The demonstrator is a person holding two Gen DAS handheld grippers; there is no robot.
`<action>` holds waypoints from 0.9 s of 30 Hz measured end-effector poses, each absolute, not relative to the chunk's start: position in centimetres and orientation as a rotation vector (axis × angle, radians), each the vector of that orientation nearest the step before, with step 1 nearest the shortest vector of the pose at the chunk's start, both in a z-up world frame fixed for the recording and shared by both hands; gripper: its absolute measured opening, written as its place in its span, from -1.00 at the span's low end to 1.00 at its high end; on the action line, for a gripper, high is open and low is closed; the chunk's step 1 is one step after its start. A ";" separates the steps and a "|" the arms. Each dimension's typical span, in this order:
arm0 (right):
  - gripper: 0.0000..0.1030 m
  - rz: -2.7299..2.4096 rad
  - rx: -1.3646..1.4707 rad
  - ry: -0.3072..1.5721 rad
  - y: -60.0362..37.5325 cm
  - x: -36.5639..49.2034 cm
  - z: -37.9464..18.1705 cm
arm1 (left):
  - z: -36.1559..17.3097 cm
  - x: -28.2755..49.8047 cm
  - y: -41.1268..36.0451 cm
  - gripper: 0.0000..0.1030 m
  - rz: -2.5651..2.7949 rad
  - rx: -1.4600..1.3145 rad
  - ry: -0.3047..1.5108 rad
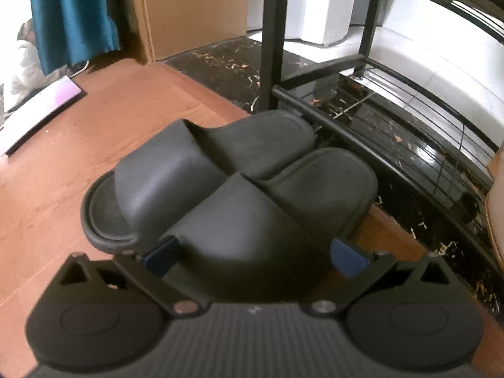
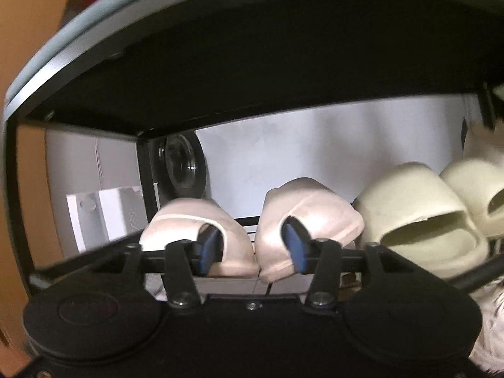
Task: Organize scattered shoes
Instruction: 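Push the beige mules onto the rack shelf with the right gripper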
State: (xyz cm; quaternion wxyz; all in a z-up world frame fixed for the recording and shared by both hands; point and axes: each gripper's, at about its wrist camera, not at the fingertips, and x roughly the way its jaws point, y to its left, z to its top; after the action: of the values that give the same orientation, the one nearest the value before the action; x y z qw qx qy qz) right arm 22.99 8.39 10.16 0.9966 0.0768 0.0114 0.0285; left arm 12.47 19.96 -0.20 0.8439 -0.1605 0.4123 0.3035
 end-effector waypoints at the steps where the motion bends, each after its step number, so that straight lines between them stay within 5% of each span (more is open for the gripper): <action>1: 0.32 0.061 0.142 0.035 8.8 22.8 10.3 | -0.1 12.4 20.1 0.99 0.640 -0.352 0.869; 6: 0.98 0.126 0.156 0.033 8.7 19.7 12.1 | -0.1 12.0 21.0 0.99 0.652 -0.415 0.873; 12: 0.98 0.169 0.029 -0.046 7.0 17.9 15.5 | 0.1 11.7 21.3 0.99 0.647 -0.447 0.870; 22: 0.98 0.079 -0.128 0.264 6.1 28.3 18.3 | 1.0 11.9 20.3 0.99 0.632 -0.363 0.800; 27: 0.66 0.097 -0.103 0.414 7.2 31.8 17.4 | 0.7 12.2 20.4 0.99 0.631 -0.365 0.816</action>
State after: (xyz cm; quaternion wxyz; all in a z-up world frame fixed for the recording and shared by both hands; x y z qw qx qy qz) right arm 31.78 7.19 17.45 0.9762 -0.0511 0.2052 0.0480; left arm 12.18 20.41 0.72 0.8539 -0.1736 0.3881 0.3001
